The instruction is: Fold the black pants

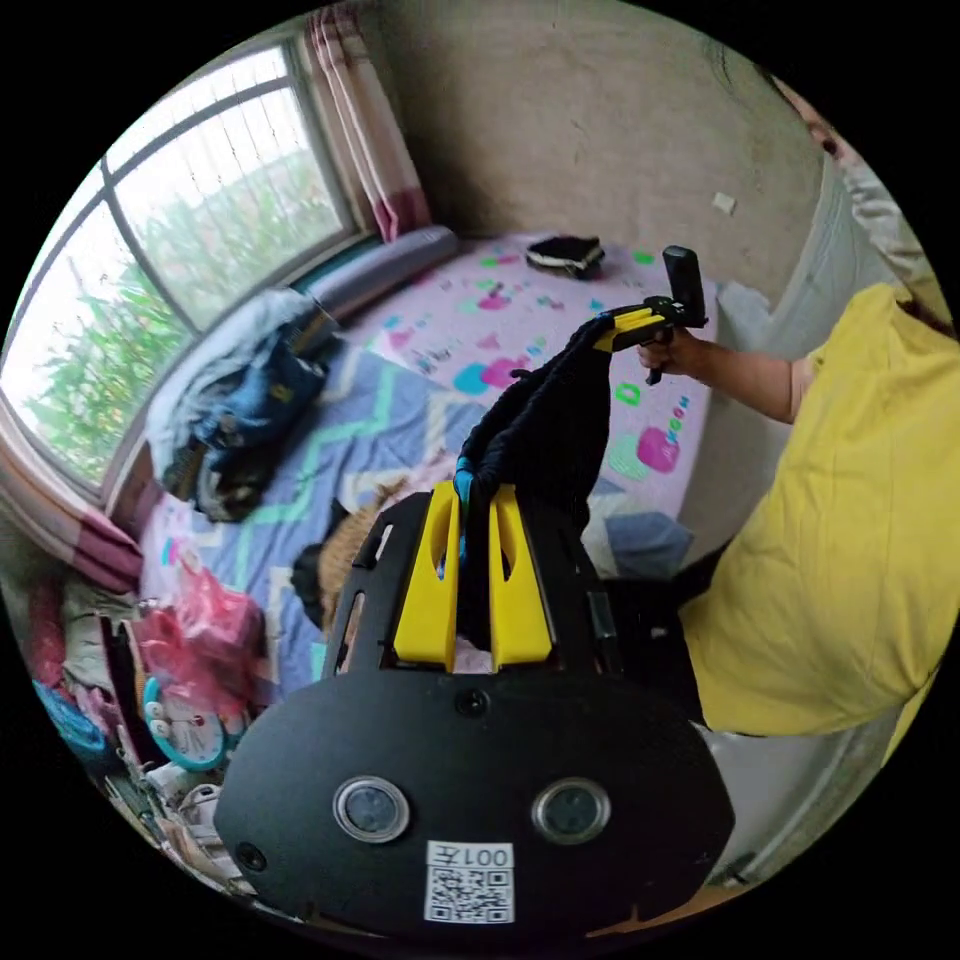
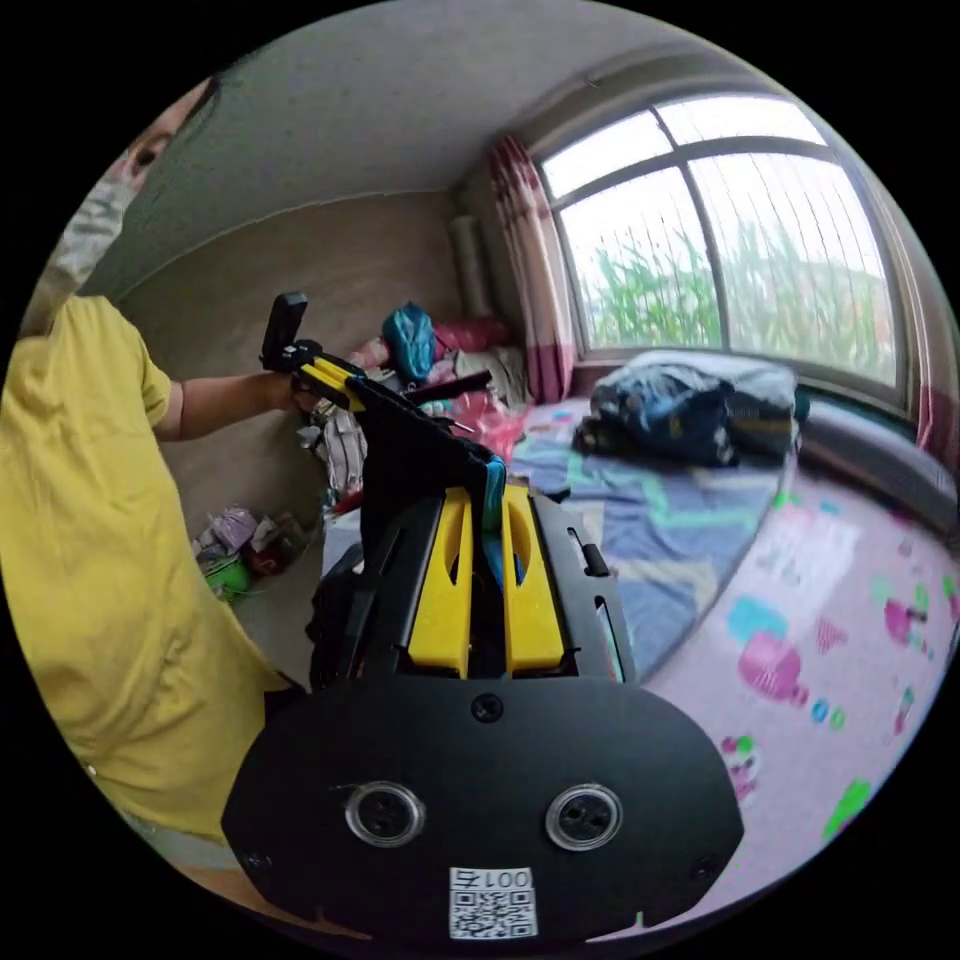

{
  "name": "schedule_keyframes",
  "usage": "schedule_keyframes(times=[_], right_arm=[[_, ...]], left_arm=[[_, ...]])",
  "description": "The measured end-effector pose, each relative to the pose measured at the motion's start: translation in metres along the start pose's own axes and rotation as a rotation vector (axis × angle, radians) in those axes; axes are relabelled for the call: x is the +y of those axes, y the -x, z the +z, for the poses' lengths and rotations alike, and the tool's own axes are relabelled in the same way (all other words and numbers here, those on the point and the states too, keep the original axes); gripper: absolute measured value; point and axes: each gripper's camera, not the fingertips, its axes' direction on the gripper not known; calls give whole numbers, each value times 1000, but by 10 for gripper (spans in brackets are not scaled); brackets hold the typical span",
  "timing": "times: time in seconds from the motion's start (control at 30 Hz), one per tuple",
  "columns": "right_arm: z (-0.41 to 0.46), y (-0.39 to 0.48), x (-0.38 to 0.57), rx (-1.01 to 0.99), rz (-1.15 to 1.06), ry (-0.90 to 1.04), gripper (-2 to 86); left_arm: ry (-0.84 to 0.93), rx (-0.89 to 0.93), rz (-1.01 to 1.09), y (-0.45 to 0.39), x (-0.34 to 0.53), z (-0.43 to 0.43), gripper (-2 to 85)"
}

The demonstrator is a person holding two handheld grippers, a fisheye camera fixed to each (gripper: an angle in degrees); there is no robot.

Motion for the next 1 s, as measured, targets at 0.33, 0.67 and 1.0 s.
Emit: schedule_keyframes(times=[0.33, 0.67, 1.0], right_arm=[[-72, 151, -149, 176, -310, -34, 44], [-209, 409, -264, 464, -482, -64, 44], [-347, 641, -304, 782, -557, -155, 43]], left_arm=[[-223, -394, 92, -117, 146, -141, 3], [-453, -644, 175, -261, 280, -294, 2], [-650, -735, 265, -397, 368, -402, 2]])
